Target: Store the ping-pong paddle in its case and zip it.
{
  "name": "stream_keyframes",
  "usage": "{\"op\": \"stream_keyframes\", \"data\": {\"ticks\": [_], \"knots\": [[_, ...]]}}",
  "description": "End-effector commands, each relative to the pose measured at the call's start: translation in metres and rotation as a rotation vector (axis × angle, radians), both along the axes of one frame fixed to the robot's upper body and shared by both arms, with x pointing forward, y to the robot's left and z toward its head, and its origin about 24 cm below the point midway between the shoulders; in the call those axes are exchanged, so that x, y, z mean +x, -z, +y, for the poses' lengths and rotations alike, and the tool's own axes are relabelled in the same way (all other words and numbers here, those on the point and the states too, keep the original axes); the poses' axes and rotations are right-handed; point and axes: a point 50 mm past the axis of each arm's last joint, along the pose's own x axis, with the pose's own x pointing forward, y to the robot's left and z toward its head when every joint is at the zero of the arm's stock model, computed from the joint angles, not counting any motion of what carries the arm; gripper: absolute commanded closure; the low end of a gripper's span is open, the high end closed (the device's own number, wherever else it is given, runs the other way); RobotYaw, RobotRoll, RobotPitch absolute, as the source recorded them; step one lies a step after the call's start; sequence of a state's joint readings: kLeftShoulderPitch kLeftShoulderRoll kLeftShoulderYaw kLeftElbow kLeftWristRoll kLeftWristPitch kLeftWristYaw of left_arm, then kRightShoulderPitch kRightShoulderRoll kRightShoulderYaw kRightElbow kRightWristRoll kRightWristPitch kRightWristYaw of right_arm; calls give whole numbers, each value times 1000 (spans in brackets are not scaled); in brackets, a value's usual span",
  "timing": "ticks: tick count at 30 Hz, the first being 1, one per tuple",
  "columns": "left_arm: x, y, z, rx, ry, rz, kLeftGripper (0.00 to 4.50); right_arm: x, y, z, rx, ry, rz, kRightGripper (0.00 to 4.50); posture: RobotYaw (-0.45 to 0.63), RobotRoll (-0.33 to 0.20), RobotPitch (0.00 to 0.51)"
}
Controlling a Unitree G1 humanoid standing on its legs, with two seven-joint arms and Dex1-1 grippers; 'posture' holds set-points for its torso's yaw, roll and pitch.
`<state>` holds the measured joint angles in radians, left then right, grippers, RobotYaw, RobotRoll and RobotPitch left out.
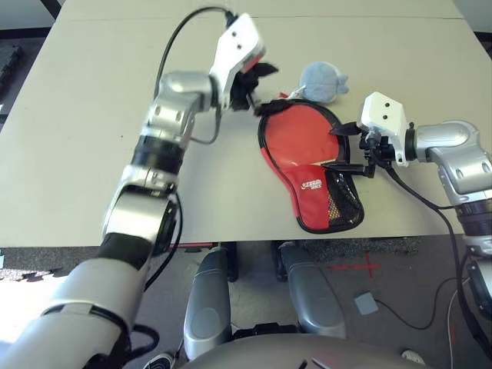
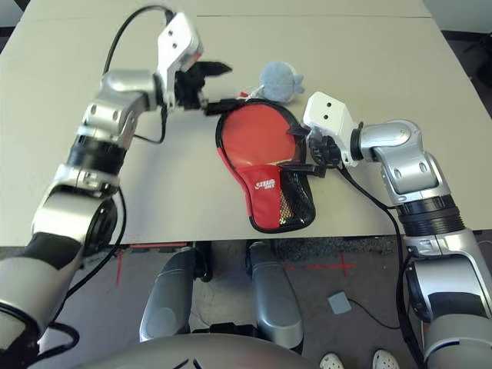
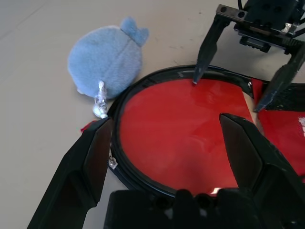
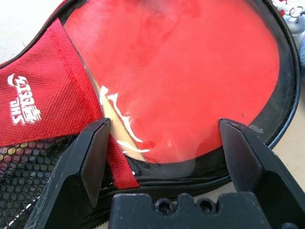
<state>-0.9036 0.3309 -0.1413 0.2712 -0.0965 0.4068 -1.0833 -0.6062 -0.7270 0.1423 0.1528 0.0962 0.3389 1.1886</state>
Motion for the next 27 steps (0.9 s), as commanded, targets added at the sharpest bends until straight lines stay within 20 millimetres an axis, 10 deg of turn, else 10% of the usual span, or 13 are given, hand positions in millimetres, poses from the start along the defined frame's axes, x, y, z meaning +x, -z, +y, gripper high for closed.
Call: {"op": "stream_keyframes", "data": {"ticks": [1, 13, 27], "knots": [[-9, 18, -7, 16, -1, 43, 28, -5, 33, 0, -42, 9, 149, 0, -110, 0, 282], [-6, 76, -27, 40, -113, 140, 28, 4, 5, -8, 22, 54, 115, 0, -125, 0, 263], [-16, 103, -29, 107, -109, 189, 28, 45, -107, 0, 332, 107, -108, 0, -123, 0, 278]]}}
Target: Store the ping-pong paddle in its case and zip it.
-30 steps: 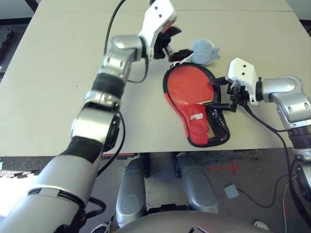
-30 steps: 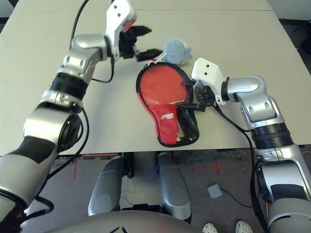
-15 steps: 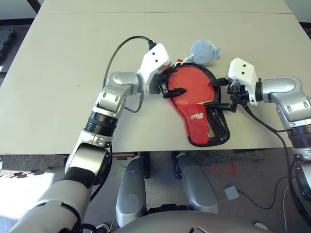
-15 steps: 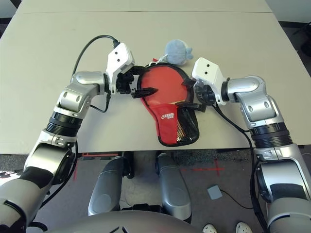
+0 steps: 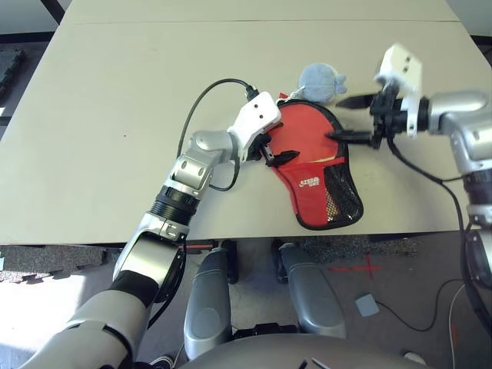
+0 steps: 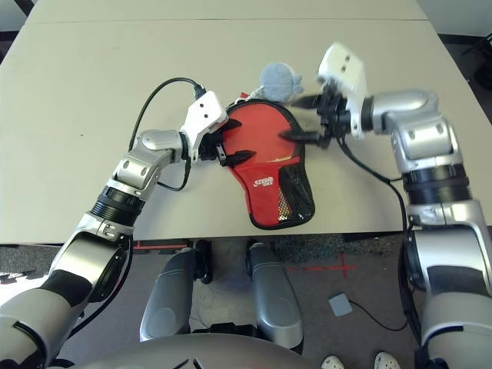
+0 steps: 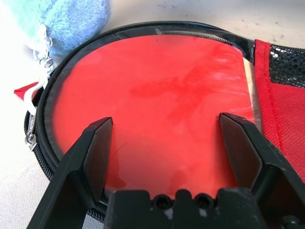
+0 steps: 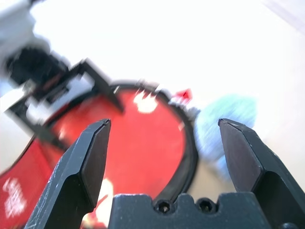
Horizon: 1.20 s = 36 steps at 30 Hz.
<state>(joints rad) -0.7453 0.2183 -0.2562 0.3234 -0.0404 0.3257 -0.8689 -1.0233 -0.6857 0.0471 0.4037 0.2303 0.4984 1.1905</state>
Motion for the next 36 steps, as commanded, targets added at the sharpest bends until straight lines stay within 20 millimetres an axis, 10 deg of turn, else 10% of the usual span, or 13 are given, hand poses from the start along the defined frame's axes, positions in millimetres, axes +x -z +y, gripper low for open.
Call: {"op": "stream_keyframes", "data": {"ticks": [1, 24, 36], "knots": [[-10, 34, -1, 88, 1, 116, 28, 14, -7, -5, 41, 73, -18, 0, -123, 0, 278], [-21, 29, -4, 72, -14, 129, 28, 60, 60, -2, 28, 413, 132, 0, -50, 0, 307], [-22, 30, -7, 69, -11, 139, 0, 58, 55, -18, 48, 475, 106, 3825, -67, 0, 308]]}}
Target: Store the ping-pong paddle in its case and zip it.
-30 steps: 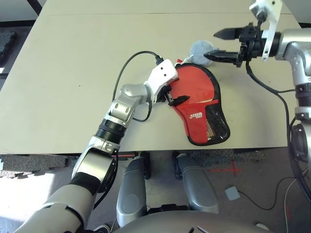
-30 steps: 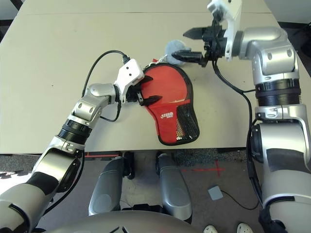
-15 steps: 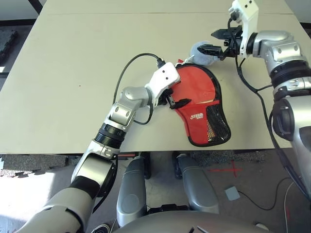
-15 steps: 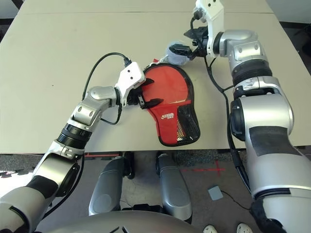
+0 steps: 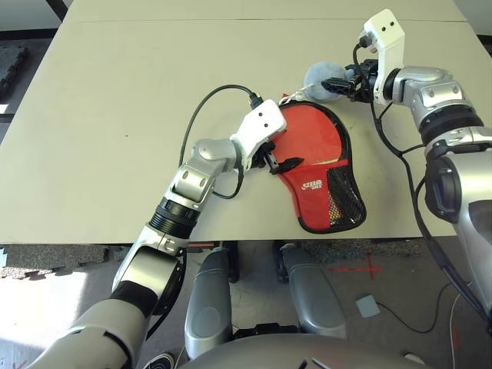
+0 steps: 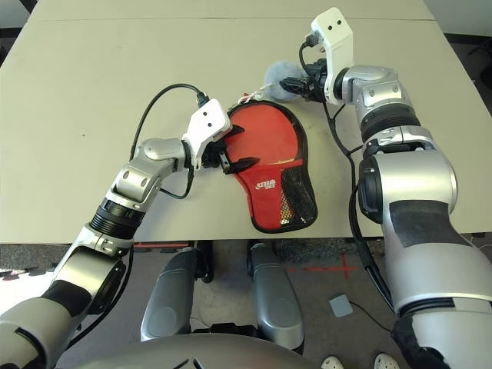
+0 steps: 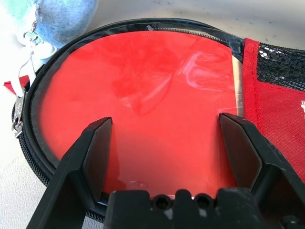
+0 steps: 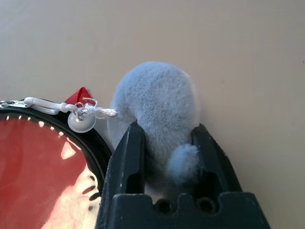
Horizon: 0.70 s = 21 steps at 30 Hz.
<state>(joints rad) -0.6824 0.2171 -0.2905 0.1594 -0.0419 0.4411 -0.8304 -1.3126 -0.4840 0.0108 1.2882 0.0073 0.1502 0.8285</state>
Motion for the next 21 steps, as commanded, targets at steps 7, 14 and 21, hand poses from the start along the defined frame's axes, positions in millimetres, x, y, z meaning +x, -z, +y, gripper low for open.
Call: {"op": "stream_keyframes", "data": {"ticks": [7, 14, 21], "knots": [[-5, 33, -1, 66, -8, 136, 0, -13, -6, -58, -129, 125, -14, 4468, -80, 0, 308], [-5, 34, -1, 70, -7, 142, 0, -37, -18, -109, -285, 172, 28, 4468, -94, 0, 306], [-1, 35, -2, 74, -12, 145, 0, -70, -33, -148, -324, 113, 189, 4468, -122, 0, 300]]}}
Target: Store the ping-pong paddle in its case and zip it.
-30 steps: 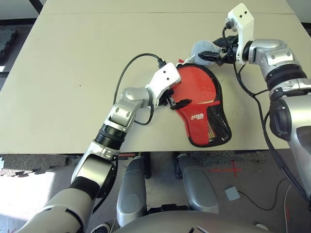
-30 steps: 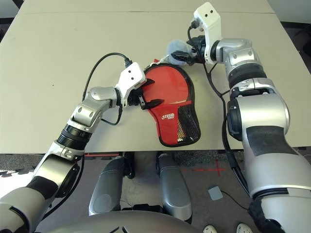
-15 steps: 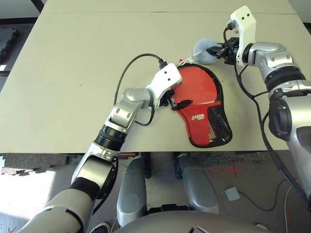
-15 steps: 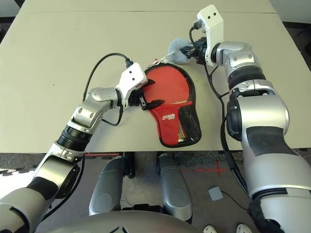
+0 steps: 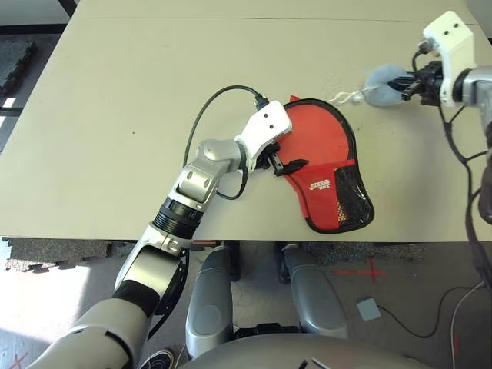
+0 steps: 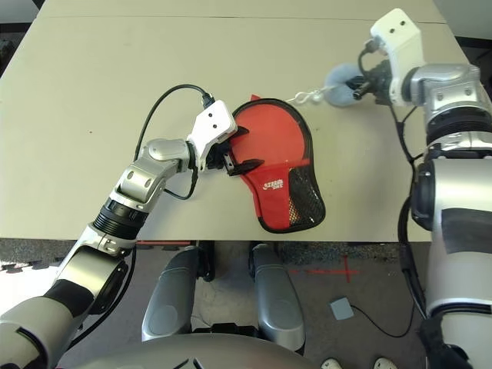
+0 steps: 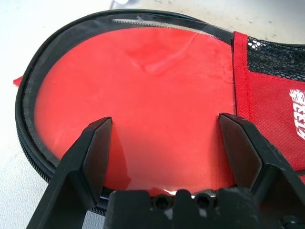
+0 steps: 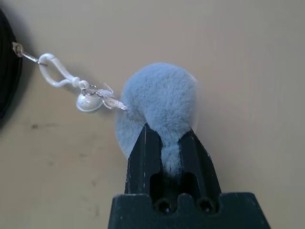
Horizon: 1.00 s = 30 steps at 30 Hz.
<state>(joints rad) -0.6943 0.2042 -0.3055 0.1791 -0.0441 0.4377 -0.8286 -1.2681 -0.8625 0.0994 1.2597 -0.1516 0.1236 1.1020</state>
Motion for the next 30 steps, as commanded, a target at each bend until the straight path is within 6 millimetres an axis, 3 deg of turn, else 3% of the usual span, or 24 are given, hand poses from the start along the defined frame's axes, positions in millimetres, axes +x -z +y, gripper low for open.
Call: {"op": "stream_keyframes", "data": {"ticks": [1, 10, 19, 26, 30], "knots": [[-1, 34, 4, 74, -26, 137, 0, -23, -5, -26, -12, 15, 105, 4468, -135, 0, 297], [2, 36, 0, 84, -15, 139, 0, -65, 6, -39, 57, -165, 411, 4468, -164, 0, 289], [7, 40, 2, 98, -43, 144, 0, -126, 31, -7, 168, -398, 714, 4470, -178, 0, 297], [8, 42, 5, 107, -63, 150, 0, -148, 44, 1, 180, -455, 848, 4470, -179, 0, 301], [9, 43, 6, 108, -71, 151, 0, -149, 47, 0, 178, -459, 853, 4470, -181, 0, 305]]}}
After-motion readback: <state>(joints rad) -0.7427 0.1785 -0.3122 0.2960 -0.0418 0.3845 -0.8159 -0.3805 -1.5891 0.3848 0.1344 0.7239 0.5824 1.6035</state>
